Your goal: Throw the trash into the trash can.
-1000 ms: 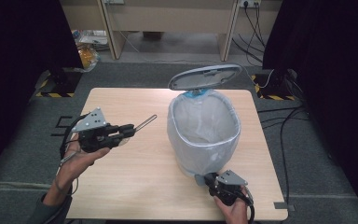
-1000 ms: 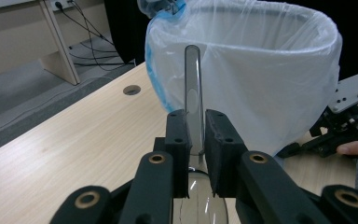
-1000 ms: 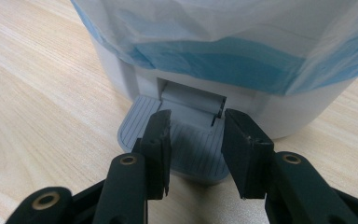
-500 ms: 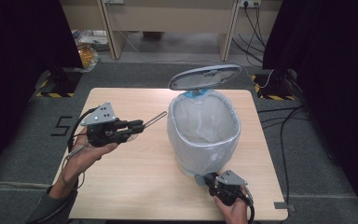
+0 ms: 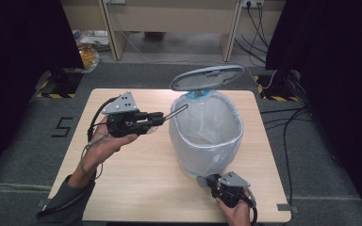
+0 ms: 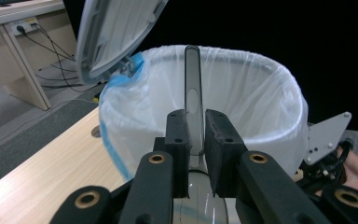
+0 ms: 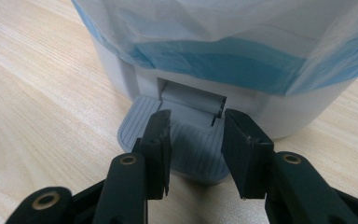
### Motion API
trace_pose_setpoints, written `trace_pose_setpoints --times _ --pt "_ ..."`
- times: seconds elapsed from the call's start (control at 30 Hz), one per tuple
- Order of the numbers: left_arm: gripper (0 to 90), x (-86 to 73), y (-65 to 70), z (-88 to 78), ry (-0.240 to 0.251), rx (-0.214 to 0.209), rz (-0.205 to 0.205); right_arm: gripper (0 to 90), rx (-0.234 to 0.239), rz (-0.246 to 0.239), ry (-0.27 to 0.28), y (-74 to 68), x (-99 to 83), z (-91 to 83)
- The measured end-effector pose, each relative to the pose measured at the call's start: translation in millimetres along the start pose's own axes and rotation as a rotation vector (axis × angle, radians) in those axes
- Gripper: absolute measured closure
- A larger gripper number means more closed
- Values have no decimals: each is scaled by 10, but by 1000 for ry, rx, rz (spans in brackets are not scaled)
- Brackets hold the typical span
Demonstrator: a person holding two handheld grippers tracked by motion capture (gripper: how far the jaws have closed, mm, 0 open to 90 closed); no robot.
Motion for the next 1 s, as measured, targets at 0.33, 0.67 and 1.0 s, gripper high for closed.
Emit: trace_pose_setpoints --times 0.33,0.67,1.0 --pt "797 120 42 182 29 -19 -6 619 1 1 0 -1 0 0" --pt "797 249 108 378 35 -48 0 620 1 -2 0 1 -1 0" --pt "797 328 152 630 35 -65 -6 619 2 -1 1 2 -1 0"
Point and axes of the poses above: each handheld gripper's, and its own axes: z roughly forward along the jaws, x roughly out of its top, y roughly to its right, the point moved 1 cm from there along z, roughly forward along the jaws, and after that the axes turned 1 degree about z, right-handed, at the moved point
